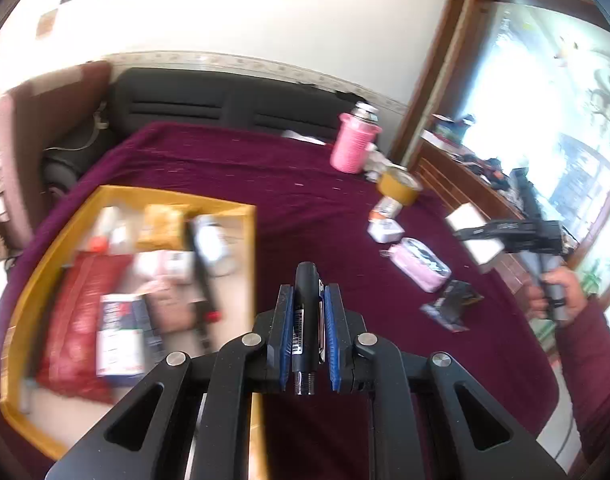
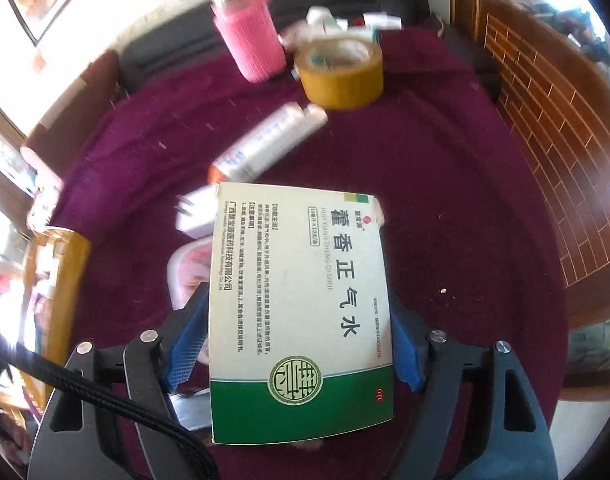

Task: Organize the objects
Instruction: 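Carry the medicine box and pen to the tray and release both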

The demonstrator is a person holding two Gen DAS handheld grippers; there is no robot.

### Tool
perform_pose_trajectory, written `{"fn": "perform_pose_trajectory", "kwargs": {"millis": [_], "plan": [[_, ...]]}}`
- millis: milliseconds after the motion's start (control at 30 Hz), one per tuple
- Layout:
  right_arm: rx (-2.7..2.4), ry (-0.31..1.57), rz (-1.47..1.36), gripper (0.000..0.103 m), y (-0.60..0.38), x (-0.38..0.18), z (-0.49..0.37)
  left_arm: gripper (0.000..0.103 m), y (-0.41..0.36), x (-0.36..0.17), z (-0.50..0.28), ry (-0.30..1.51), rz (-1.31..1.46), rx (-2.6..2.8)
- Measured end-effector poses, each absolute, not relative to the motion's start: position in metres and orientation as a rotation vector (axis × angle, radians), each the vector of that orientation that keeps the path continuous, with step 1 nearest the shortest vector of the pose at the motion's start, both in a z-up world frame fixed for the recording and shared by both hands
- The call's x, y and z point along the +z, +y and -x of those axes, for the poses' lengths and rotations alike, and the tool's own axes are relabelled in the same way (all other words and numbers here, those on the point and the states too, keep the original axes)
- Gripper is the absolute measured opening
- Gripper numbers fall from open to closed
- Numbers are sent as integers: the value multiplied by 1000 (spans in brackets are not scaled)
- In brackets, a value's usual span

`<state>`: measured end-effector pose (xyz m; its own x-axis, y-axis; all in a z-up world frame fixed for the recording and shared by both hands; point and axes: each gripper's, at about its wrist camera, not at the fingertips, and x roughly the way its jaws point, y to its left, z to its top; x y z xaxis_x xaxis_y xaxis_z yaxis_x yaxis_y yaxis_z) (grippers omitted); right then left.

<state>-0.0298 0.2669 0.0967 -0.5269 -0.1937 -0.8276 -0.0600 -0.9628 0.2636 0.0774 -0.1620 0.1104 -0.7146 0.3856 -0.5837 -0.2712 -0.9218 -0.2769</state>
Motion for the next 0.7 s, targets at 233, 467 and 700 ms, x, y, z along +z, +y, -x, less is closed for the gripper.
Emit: {"fn": "perform_pose_trajectory", "kwargs": {"millis": [233,467,700], "plan": [[-2433,-522,-1274,78,177,137,6,12,-248,114,-99,-334,987,2779],[-2182,-426,-1285,79,30,118,5,12,-266,74,-101,-301,1160,2788],[-2064,-354,-1364,79,-65,95,13,12,-263,42,-86,-283,1326,2765]]}}
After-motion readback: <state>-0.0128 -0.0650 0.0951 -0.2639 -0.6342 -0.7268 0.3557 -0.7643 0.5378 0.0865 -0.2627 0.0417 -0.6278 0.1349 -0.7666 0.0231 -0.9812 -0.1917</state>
